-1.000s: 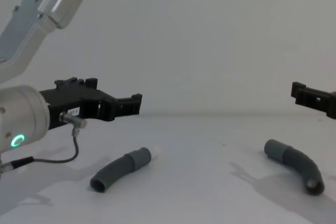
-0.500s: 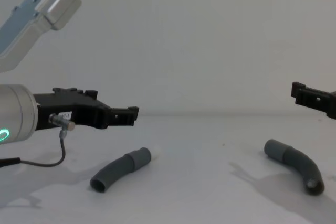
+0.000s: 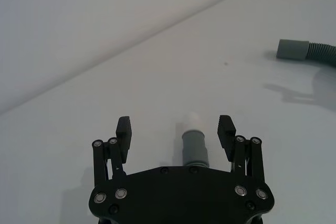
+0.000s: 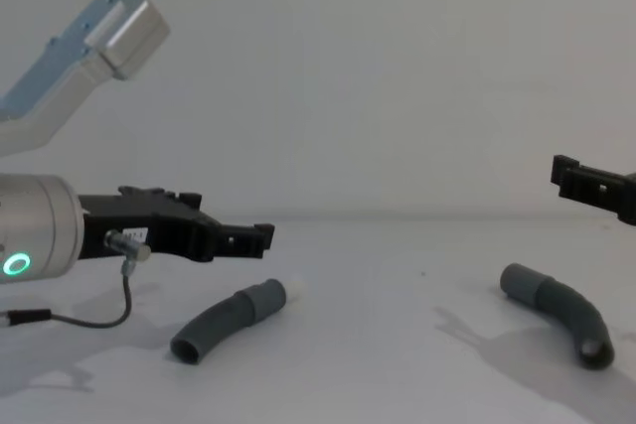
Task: Use both hands to pick up one end of the pipe from the table, align the ends, and insert them.
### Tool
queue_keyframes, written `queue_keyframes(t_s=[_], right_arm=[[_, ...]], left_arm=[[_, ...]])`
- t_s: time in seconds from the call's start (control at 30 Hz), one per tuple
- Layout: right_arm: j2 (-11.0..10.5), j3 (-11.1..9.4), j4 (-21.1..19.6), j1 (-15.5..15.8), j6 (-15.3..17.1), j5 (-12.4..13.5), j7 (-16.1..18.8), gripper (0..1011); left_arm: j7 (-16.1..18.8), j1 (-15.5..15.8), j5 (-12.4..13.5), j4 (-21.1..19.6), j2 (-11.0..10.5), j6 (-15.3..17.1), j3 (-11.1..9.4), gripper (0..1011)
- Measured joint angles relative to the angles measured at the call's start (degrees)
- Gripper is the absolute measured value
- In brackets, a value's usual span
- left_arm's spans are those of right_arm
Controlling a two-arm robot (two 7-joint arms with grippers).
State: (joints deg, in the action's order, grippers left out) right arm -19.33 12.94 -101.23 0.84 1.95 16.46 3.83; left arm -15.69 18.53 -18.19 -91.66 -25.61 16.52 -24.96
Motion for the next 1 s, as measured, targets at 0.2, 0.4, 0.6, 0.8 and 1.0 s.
queue_keyframes(t_s=[0.2, 0.4, 0.6, 0.8, 1.0], right_arm=[[0.00, 0.00, 0.00, 0.00, 0.00, 0.00, 0.00, 1000], [0.00, 0.00, 0.00, 0.00, 0.00, 0.00, 0.00, 1000], [0.00, 0.00, 0.00, 0.00, 0.00, 0.00, 0.00, 1000], [0.00, 0.00, 0.00, 0.00, 0.00, 0.00, 0.00, 1000], [0.00, 0.00, 0.00, 0.00, 0.00, 0.00, 0.00, 1000]], left_arm=[[-1.26, 0.97, -0.04, 1.49, 0.45, 1.14, -0.44, 1001], [-1.82, 1.46, -0.04, 2.16, 0.73, 2.51, -0.58, 1001], [-2.44, 1.76, -0.16, 2.59, 1.09, 3.96, -0.49, 1001], [-3.10, 2.05, -0.47, 2.91, 1.38, 4.97, -0.31, 1001], [-3.97, 2.41, -0.85, 3.36, 1.64, 6.18, -0.12, 1001]])
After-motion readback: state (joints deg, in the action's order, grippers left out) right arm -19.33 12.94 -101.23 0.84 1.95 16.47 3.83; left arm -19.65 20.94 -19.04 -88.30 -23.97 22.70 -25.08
